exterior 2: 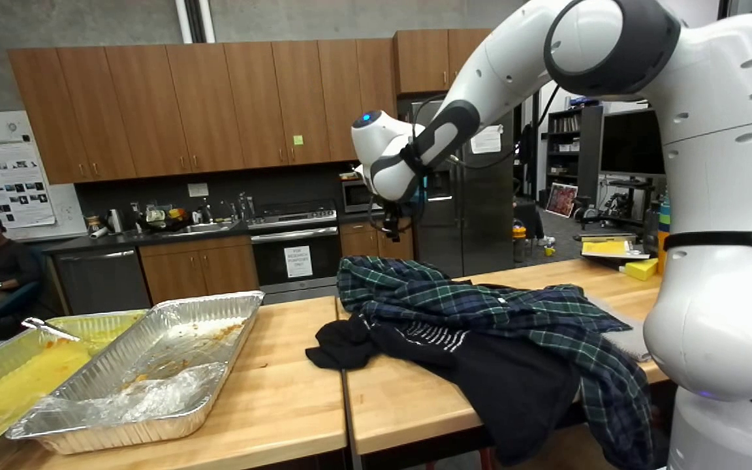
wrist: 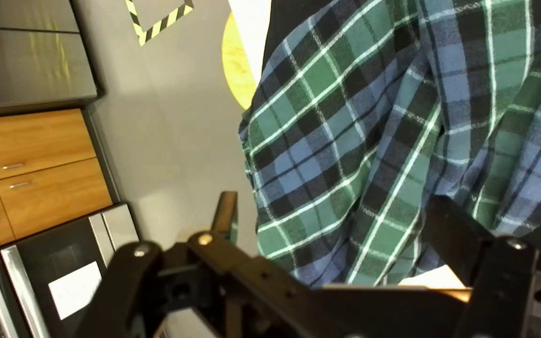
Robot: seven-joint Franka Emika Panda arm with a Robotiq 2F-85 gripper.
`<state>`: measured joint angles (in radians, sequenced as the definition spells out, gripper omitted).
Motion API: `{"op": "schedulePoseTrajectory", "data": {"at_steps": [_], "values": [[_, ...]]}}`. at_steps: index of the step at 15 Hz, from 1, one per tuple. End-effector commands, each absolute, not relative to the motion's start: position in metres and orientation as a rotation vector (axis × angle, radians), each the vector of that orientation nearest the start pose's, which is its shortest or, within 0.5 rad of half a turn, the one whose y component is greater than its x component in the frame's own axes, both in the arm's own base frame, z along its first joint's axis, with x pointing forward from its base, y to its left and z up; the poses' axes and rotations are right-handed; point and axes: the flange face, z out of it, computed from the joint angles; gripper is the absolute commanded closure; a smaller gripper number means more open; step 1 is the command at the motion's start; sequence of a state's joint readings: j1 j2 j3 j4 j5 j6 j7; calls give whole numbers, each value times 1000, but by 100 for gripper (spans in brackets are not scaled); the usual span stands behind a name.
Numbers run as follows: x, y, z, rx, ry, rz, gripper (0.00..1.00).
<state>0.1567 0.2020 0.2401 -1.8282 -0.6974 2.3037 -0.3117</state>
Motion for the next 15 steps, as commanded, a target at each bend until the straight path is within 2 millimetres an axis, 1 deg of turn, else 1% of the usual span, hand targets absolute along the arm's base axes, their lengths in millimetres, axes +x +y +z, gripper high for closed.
{"op": "schedulePoseTrajectory", "data": {"at_steps": [1,4,7,10,13,15], "values": [[557,200,424,2083,1517,451,0],[520,181,385,2054,1605,527,0],[473,159,359,2128,1598,574,0],[425,127,350,2213,1552,600,0],[386,95,353,2264,1484,616,0],[365,73,358,2293,1456,606,0]]}}
